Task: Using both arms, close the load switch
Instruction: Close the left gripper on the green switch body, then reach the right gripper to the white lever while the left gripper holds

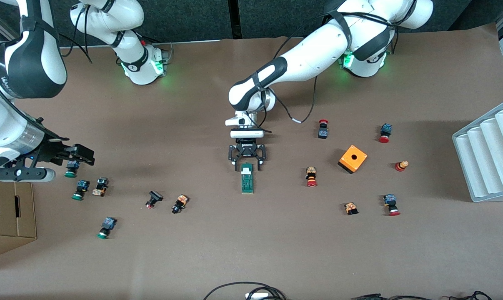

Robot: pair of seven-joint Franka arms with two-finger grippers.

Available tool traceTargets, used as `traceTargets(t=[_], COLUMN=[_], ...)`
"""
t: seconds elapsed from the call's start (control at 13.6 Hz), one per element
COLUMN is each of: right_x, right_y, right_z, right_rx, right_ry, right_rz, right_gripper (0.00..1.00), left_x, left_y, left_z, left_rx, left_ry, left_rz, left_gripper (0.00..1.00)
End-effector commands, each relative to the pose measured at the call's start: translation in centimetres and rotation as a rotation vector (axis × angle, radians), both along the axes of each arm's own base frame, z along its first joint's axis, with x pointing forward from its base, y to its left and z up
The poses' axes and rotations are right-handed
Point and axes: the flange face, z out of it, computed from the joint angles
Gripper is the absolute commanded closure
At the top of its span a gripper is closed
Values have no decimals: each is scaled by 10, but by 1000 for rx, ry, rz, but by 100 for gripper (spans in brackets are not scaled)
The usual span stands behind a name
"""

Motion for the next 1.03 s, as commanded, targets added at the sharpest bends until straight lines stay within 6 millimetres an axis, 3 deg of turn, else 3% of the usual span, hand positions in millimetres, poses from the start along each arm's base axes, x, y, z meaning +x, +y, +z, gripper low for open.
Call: traceTargets(t=[0.0, 0.07, 0.15, 0.22, 0.37, 0.74, 0.96], right_x=[4, 5, 5, 6, 9, 14, 17], right_y=[4, 4, 15, 38, 50, 139, 184], right_z=[0, -2, -7, -13, -27, -56, -82], right_rx=[-10, -8, -8, -7, -4, 31, 73], right_ry=[0, 4, 13, 22, 37, 5, -9], right_rz=[11, 15, 26, 54, 18, -169, -307], right_gripper=[0, 0, 0, 0, 0, 0, 0], left_x=[-8, -12, -11, -10, -10, -17, -15], left_y=[-13, -14, -11, -9, -8, -6, -11], left_z=[-4, -9, -12, -15, -17, -30, -26], left_rx=[-11, -6, 2, 23, 45, 91, 65], left_ry=[-36, -32, -35, -36, -41, -98, -103], left_rz=[-16, -21, -22, -25, -28, -28, -14], left_gripper=[6, 5, 5, 5, 8, 20, 20])
